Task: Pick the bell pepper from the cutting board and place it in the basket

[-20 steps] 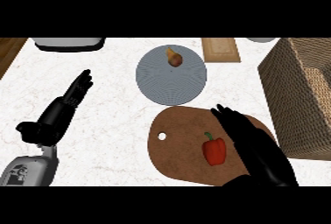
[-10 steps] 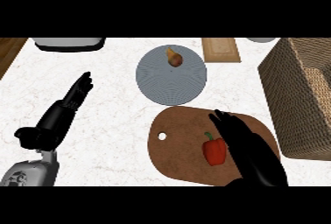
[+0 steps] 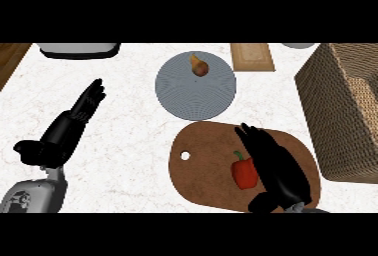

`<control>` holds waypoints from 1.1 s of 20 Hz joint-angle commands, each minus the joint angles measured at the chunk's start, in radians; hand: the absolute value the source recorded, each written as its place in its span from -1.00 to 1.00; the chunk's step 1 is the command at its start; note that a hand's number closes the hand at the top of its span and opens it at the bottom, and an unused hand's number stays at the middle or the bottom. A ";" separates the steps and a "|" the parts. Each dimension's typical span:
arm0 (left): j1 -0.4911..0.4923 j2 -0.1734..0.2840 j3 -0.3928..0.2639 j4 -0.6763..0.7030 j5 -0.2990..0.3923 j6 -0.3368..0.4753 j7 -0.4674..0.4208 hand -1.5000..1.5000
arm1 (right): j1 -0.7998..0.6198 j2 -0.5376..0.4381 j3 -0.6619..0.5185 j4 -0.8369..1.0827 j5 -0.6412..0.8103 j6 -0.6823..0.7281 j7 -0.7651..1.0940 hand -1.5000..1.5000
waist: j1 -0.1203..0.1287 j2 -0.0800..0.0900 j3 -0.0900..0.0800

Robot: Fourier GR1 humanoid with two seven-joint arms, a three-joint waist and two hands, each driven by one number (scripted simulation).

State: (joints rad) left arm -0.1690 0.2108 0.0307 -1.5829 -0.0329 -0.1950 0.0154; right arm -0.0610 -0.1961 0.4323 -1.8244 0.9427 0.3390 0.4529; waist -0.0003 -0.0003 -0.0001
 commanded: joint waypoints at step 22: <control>0.010 -0.013 0.059 0.015 -0.018 -0.063 -0.028 0.00 | 0.008 0.057 -0.009 0.186 0.109 0.052 -0.112 1.00 | -0.001 0.000 0.000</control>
State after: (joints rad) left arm -0.1479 0.1939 0.0706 -1.6112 -0.0518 -0.2406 0.0258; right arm -0.0591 -0.1422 0.4218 -1.6312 1.0357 0.3637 0.3437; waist -0.0007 -0.0069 -0.0057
